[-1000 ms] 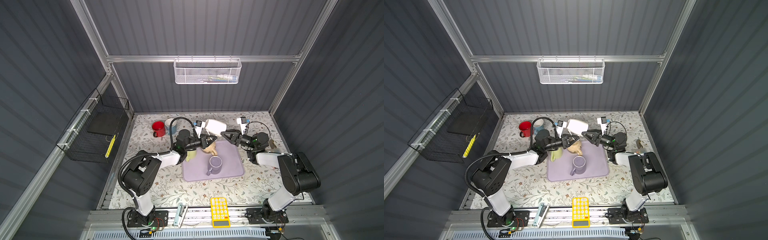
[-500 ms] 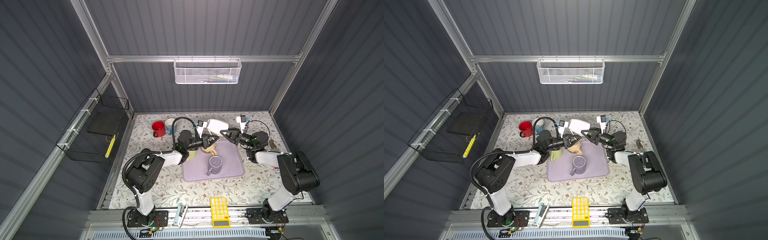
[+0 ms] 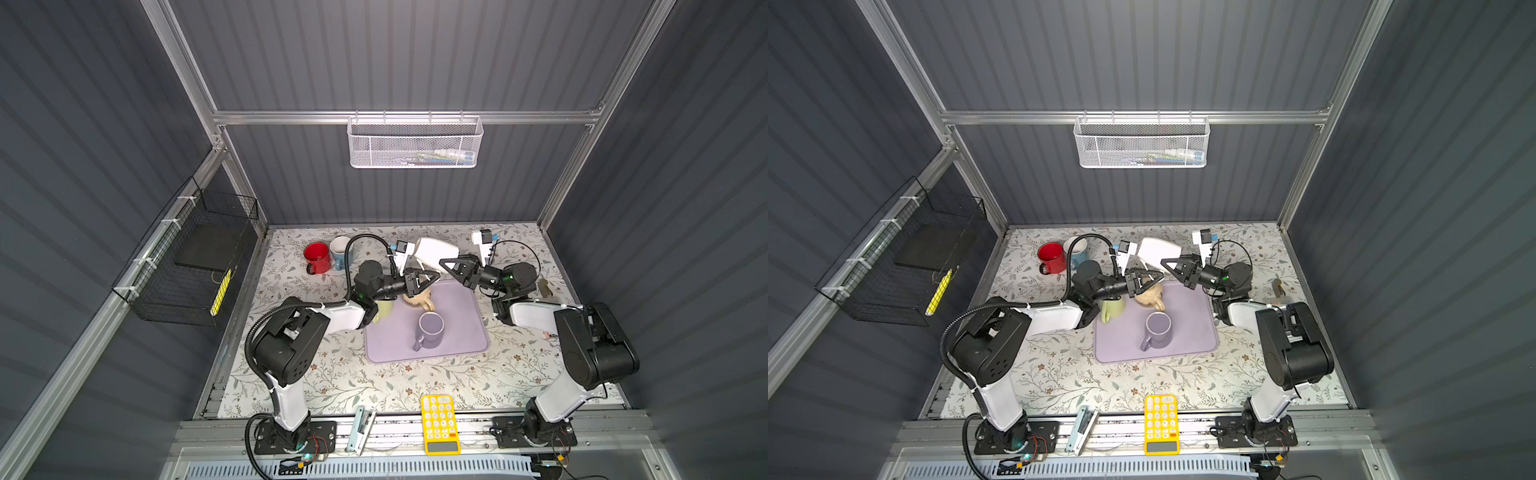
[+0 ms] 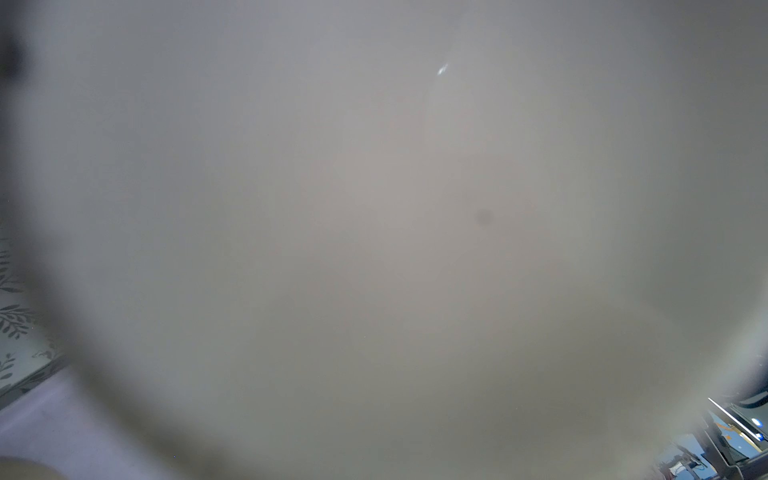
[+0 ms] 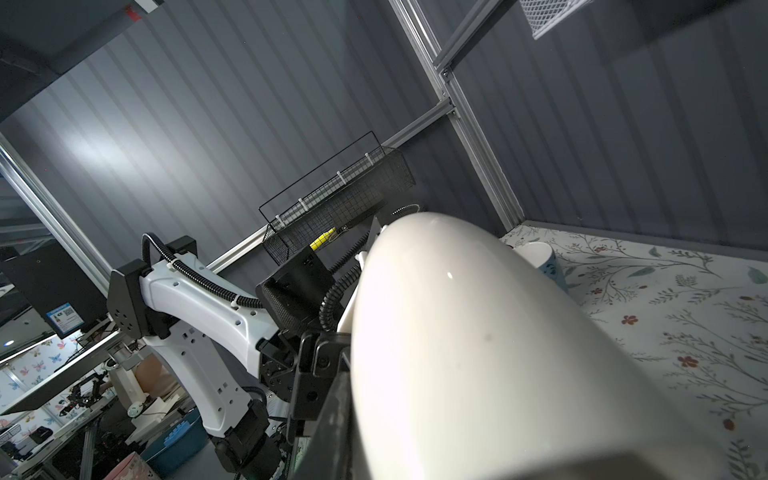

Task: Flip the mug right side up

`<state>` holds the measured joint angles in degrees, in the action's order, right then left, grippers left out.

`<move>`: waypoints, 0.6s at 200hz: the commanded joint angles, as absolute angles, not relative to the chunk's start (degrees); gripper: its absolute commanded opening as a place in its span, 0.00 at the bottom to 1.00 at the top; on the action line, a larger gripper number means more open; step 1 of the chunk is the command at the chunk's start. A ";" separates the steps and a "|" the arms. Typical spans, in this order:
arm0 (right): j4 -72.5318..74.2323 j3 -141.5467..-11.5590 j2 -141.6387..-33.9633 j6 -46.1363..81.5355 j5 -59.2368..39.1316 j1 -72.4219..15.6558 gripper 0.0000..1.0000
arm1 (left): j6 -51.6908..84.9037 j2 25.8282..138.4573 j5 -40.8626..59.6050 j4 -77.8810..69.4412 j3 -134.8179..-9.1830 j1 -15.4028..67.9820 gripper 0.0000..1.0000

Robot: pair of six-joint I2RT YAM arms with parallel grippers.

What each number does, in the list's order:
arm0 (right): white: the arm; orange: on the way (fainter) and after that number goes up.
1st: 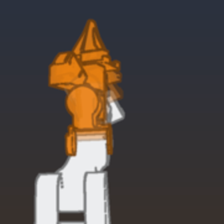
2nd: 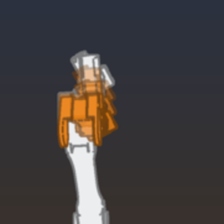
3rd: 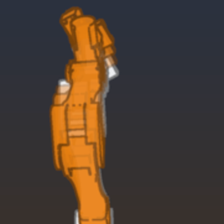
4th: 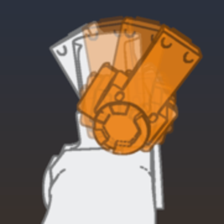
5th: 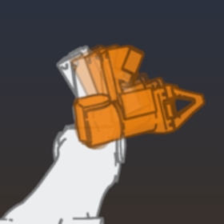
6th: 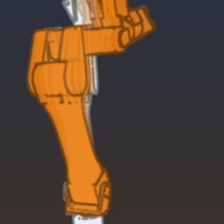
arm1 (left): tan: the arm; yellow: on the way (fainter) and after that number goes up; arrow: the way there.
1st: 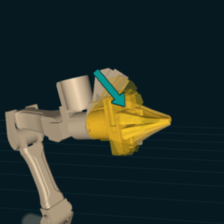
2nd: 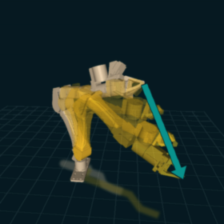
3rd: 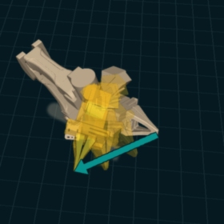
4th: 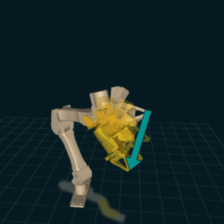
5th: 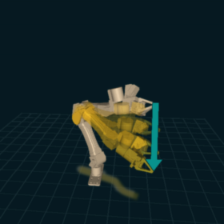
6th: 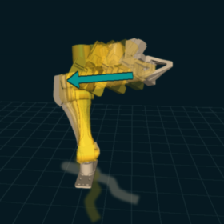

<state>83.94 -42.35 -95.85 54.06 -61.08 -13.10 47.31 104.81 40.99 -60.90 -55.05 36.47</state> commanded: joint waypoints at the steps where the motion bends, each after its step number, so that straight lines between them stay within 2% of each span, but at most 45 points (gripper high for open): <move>1: 84.70 -43.42 -95.62 55.26 -61.18 -14.11 0.03 | 45.18 105.51 37.55 -65.43 -56.25 36.91 0.03; 15: 84.68 -43.42 -95.63 55.30 -61.08 -14.14 0.00 | 45.18 105.59 37.29 -65.65 -56.02 36.91 0.07; 120: 84.72 -42.90 -95.48 55.53 -60.41 -14.02 0.00 | 44.43 105.76 35.88 -65.66 -55.20 36.57 0.49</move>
